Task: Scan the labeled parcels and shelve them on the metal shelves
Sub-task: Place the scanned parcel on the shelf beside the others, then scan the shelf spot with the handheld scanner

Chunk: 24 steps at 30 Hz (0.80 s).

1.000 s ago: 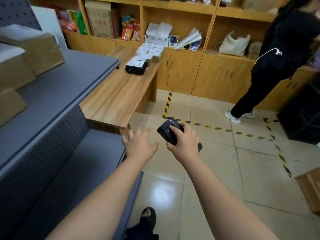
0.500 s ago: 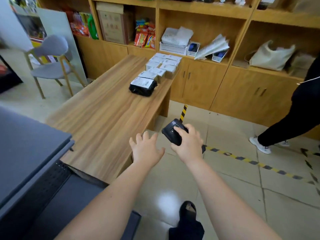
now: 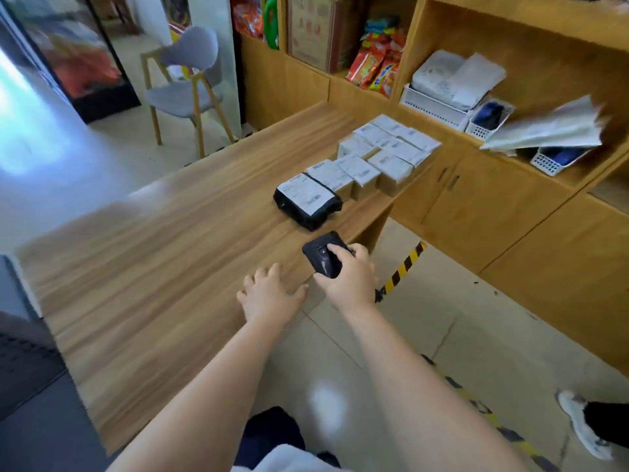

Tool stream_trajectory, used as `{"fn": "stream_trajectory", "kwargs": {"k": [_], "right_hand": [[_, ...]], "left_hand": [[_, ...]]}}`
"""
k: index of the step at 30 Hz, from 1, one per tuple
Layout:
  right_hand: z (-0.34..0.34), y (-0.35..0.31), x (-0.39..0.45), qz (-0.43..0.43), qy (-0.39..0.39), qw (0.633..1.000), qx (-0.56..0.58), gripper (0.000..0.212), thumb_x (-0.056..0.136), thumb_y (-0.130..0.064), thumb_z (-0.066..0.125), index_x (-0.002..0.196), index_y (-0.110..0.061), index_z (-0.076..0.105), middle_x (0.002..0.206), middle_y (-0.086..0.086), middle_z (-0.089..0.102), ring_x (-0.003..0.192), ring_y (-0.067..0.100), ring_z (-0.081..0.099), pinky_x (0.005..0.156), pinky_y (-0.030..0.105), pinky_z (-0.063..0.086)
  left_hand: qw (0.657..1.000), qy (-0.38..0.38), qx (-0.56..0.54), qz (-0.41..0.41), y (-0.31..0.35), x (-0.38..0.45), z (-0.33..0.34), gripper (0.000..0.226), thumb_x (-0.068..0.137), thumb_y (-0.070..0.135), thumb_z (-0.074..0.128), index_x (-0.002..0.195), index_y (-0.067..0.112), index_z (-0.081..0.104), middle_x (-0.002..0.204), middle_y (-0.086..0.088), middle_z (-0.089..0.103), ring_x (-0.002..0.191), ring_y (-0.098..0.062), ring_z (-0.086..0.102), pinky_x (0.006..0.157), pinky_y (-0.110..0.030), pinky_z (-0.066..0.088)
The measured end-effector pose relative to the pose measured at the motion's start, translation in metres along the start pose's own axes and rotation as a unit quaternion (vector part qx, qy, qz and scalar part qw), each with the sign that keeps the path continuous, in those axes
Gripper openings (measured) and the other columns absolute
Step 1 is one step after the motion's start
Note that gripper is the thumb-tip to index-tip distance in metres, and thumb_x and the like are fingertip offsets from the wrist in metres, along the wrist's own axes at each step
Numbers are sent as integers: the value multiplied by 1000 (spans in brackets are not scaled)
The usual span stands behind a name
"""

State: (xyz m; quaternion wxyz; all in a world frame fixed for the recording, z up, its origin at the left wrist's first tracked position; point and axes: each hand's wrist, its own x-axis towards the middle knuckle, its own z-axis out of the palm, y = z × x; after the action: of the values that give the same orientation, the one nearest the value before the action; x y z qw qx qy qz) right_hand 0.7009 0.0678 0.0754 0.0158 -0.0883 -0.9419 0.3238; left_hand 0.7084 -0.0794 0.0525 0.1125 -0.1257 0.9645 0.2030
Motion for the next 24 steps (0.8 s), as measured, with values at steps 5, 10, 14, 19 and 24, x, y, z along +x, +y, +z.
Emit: {"fn": "stream_trajectory", "kwargs": {"k": [5,10,14,19,24], "right_hand": [[8,10,93,-21,-33,999,5,63,79,-41,75,137,-32,52,142,-3,36,122,24,39,103,45,39],[15,23,196,-36,-54,998,22,62,79,-36,75,137,-30,53,143,-4,34,129,22,34,107,45,36],[19,25,264,-46,-88,995,-6,62,79,-36,74,137,-31,53,143,-3,34,131,21,33,110,40,35],[28,16,335,-58,-113,992,-17,60,78,-36,74,136,-33,55,142,-2,38,128,21,37,106,42,38],[38,4,391,-100,-171,980,10,59,78,-33,75,134,-33,55,140,-6,36,124,19,37,104,43,37]], "left_hand": [[994,-5,-44,-100,15,78,5,75,85,69,58,148,33,39,153,-1,39,142,-30,28,113,-51,24],[985,-14,-102,-136,48,178,12,68,85,65,61,144,36,44,154,1,39,141,-30,30,114,-50,24],[952,-57,-218,-209,72,251,17,64,89,65,56,141,29,49,146,-2,48,138,-31,35,110,-47,35],[911,-98,-295,-270,79,309,24,57,97,59,46,134,16,54,132,-7,61,126,-34,50,103,-45,44],[888,-59,-336,-307,90,322,27,43,101,51,48,119,13,57,112,-5,64,97,-22,62,80,-36,52]]}}
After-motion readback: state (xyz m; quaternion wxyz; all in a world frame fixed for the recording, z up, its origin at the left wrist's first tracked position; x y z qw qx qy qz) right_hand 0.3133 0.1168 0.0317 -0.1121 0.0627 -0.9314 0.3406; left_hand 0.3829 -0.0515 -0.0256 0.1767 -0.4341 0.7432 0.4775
